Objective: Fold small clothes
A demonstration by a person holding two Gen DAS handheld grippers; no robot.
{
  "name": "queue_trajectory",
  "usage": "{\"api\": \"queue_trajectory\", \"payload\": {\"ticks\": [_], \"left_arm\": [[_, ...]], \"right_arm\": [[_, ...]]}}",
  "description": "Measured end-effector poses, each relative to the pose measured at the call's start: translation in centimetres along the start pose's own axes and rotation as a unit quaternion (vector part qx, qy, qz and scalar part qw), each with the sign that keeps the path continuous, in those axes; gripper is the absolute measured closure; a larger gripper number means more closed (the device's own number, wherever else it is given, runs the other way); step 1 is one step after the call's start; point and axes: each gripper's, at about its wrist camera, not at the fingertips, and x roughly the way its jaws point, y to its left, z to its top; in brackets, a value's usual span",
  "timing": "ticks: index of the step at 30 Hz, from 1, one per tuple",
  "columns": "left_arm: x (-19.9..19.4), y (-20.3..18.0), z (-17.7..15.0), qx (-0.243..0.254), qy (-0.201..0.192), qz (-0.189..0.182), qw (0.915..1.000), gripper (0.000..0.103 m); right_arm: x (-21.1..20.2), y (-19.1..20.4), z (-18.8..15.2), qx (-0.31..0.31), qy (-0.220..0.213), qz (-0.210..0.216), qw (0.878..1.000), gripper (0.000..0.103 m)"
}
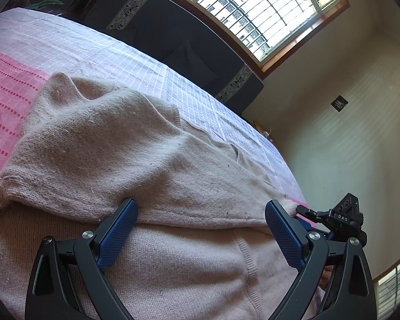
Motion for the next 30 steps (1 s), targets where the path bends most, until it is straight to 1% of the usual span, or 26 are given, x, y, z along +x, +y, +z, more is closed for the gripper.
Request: {"api": "queue_trajectory", "payload": {"ticks": [2, 3, 5, 6, 8, 9, 10, 11, 12, 14, 16, 18, 19, 21, 24, 30], "left_arm": [[0.0, 0.0, 0.0, 0.0, 0.0, 0.0, 1.0, 0.007], [0.0, 0.0, 0.0, 0.0, 0.0, 0.0, 1.0, 0.006], [0.0, 0.0, 0.0, 0.001, 0.0, 0.0, 1.0, 0.006], [0.0, 0.0, 0.0, 0.001, 0.0, 0.0, 1.0, 0.006], [0.0, 0.0, 0.0, 0.001, 0.0, 0.001, 1.0, 0.006], [0.0, 0.0, 0.0, 0.002, 0.0, 0.001, 1.0, 0.006], [0.0, 0.0, 0.0, 0.002, 0.001, 0.001, 1.0, 0.006], [-0.1, 0.0, 0.0, 0.002, 0.001, 0.002, 1.0, 0.006], [-0.1, 0.0, 0.0, 0.002, 0.001, 0.001, 1.0, 0.006], [-0.1, 0.0, 0.0, 0.002, 0.001, 0.001, 1.0, 0.006], [-0.2, 0.0, 0.1, 0.0, 0.0, -0.001, 1.0, 0.006], [-0.3, 0.2, 0.2, -0.003, -0.002, -0.001, 1.0, 0.006], [-0.3, 0.2, 0.2, -0.003, -0.003, 0.0, 1.0, 0.006], [-0.3, 0.3, 0.2, -0.003, -0.003, 0.0, 1.0, 0.006], [-0.3, 0.3, 0.2, -0.004, -0.003, 0.0, 1.0, 0.006], [-0.6, 0.8, 0.4, -0.014, -0.01, 0.0, 0.9999, 0.006]], "right_arm": [[0.0, 0.9, 0.0, -0.021, -0.003, 0.006, 1.0, 0.071], [0.3, 1.1, 0.2, -0.026, 0.0, 0.0, 1.0, 0.071], [1.3, 1.0, 0.5, -0.028, 0.019, -0.025, 0.999, 0.067], [1.7, 0.6, 0.8, -0.018, 0.025, -0.031, 0.999, 0.063], [2.0, 0.0, 1.1, 0.007, 0.025, -0.018, 1.0, 0.06], [2.0, 0.0, 1.3, 0.007, 0.023, -0.012, 1.0, 0.06], [2.1, 0.2, 1.5, -0.003, 0.018, -0.009, 1.0, 0.064], [2.1, 0.5, 1.7, -0.015, 0.013, -0.012, 1.0, 0.07], [2.2, 0.6, 1.8, -0.025, 0.009, -0.02, 0.999, 0.095], [1.8, 0.5, 2.1, -0.029, -0.002, -0.014, 0.999, 0.096], [0.3, 0.4, 2.3, -0.034, -0.039, -0.002, 0.999, 0.097], [-1.0, -0.4, 2.4, -0.015, -0.067, 0.018, 0.997, 0.097], [-1.0, -1.0, 2.4, -0.005, -0.07, 0.015, 0.997, 0.097], [-0.3, -2.1, 2.2, 0.008, -0.059, 0.005, 0.998, 0.097], [0.2, -3.3, 1.7, 0.032, -0.059, 0.009, 0.998, 0.097], [-0.4, -2.6, 1.6, 0.015, -0.075, 0.011, 0.997, 0.097]]}}
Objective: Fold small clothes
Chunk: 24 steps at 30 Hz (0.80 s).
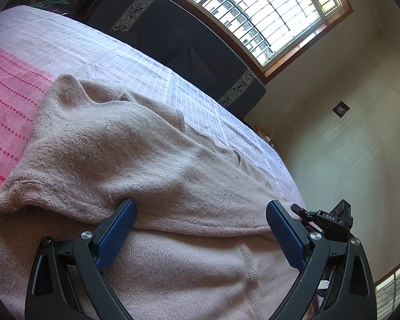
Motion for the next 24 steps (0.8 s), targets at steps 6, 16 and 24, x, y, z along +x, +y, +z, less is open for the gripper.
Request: {"api": "queue_trajectory", "payload": {"ticks": [6, 16, 24], "left_arm": [[-0.7, 0.7, 0.4, -0.018, -0.014, 0.001, 0.9997, 0.006], [-2.8, 1.2, 2.0, -0.036, -0.052, -0.007, 0.998, 0.006], [1.0, 5.5, 8.0, -0.107, 0.051, 0.005, 0.993, 0.006]], "right_arm": [[0.0, -1.4, -0.5, 0.007, -0.004, -0.029, 1.0, 0.097], [0.7, -0.5, -1.0, -0.034, -0.003, -0.072, 0.997, 0.098], [0.8, -0.5, -1.2, -0.036, -0.005, -0.072, 0.997, 0.098]]}}
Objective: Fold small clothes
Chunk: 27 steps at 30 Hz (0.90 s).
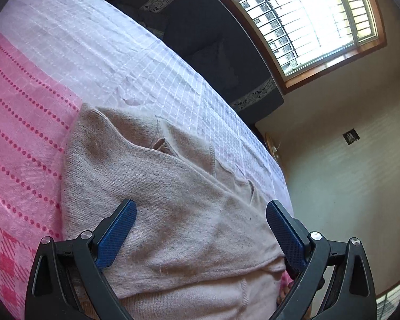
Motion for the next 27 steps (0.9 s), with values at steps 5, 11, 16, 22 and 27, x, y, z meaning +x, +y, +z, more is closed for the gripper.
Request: {"api": "queue_trajectory", "payload": {"ticks": [5, 11, 16, 22, 27], "left_arm": [[0.1, 1.1, 2.9, 0.031, -0.035, 0.063, 0.9969, 0.006], [0.3, 2.0, 5.0, 0.049, -0.063, 0.086, 0.9931, 0.006], [-2.3, 1.3, 3.5, 0.051, -0.105, 0.078, 0.9901, 0.006], [-6.4, -0.1, -1.0, 0.068, -0.088, 0.049, 0.9925, 0.006], [-8.7, -1.2, -7.1, 0.103, -0.052, 0.059, 0.9915, 0.006]], "right_arm": [[-0.1, -0.1, -0.1, 0.004, -0.001, 0.005, 1.0, 0.098], [-0.1, -0.1, -0.1, 0.004, -0.001, 0.005, 1.0, 0.098], [-0.2, -0.1, -0.3, 0.007, -0.002, 0.007, 1.0, 0.099], [-0.2, -1.2, -0.2, 0.04, 0.004, 0.035, 0.999, 0.099], [-0.6, -2.4, 0.2, 0.067, 0.022, 0.067, 0.995, 0.093]]}}
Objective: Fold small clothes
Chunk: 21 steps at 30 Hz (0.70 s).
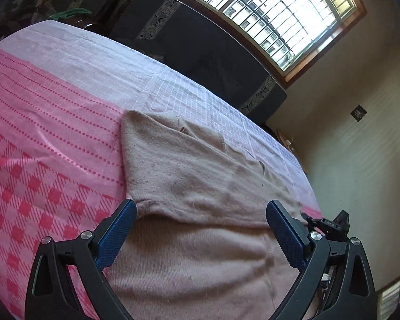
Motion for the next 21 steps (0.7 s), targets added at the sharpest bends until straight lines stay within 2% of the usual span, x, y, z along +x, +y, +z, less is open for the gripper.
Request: {"api": "queue_trajectory", "payload": {"ticks": [3, 8, 9, 12, 13, 16, 21], "left_arm": [[-2.9, -1.0, -3.2, 0.023, -0.014, 0.01, 0.9996, 0.006], [-6.6, -2.7, -7.5, 0.096, -0.06, 0.087, 0.9898, 0.006], [-7.0, -2.8, -8.3, 0.103, -0.06, 0.092, 0.9886, 0.006], [-8.1, -2.0, -10.4, 0.105, -0.042, 0.092, 0.9894, 0.006], [-8.3, -1.6, -11.0, 0.102, -0.029, 0.086, 0.9907, 0.006], [-8.8, -0.9, -12.3, 0.092, -0.002, 0.065, 0.9937, 0.006], [-10.1, -0.6, -14.1, 0.081, 0.014, 0.033, 0.996, 0.006]], "right_arm": [[-3.5, 1.4, -1.7, -0.051, -0.034, -0.022, 0.998, 0.091], [-9.5, 4.0, -7.9, -0.163, -0.027, -0.024, 0.986, 0.089], [-10.7, 4.2, -9.4, -0.186, -0.025, -0.032, 0.982, 0.085], [-13.7, 3.7, -13.4, -0.225, -0.012, -0.045, 0.973, 0.061], [-14.7, 3.1, -14.4, -0.229, -0.008, -0.045, 0.972, 0.057], [-16.9, 0.9, -16.5, -0.218, 0.008, -0.039, 0.975, 0.054], [-18.6, -1.4, -18.4, -0.189, 0.017, -0.008, 0.982, 0.054]]}}
